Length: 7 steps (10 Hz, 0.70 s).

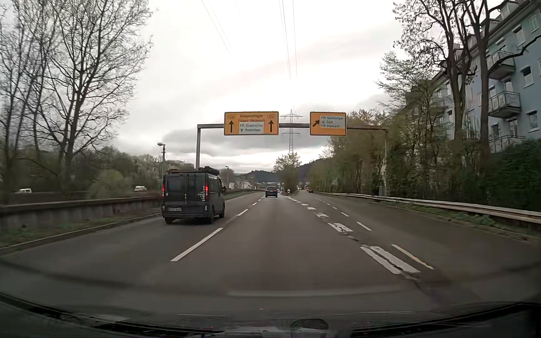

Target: Follow the waypoints while adhering to traffic rules and regulations

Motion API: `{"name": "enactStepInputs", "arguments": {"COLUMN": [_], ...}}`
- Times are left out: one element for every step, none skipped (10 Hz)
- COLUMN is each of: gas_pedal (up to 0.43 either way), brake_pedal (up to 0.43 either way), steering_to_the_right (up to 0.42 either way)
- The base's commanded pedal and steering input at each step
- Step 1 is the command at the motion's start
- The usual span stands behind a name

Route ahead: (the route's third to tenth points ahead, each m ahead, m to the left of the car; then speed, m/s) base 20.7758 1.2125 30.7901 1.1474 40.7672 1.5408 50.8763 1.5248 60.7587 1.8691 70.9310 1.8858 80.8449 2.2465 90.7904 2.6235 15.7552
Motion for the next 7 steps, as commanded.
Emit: {"name": "enactStepInputs", "arguments": {"gas_pedal": [0.130, 0.130, 0.130, 0.118, 0.110, 0.098, 0.098], "brake_pedal": [0.000, 0.000, 0.000, 0.000, 0.000, 0.000, 0.000], "steering_to_the_right": [0.002, 0.002, 0.001, 0.002, 0.001, 0.000, -0.001]}}
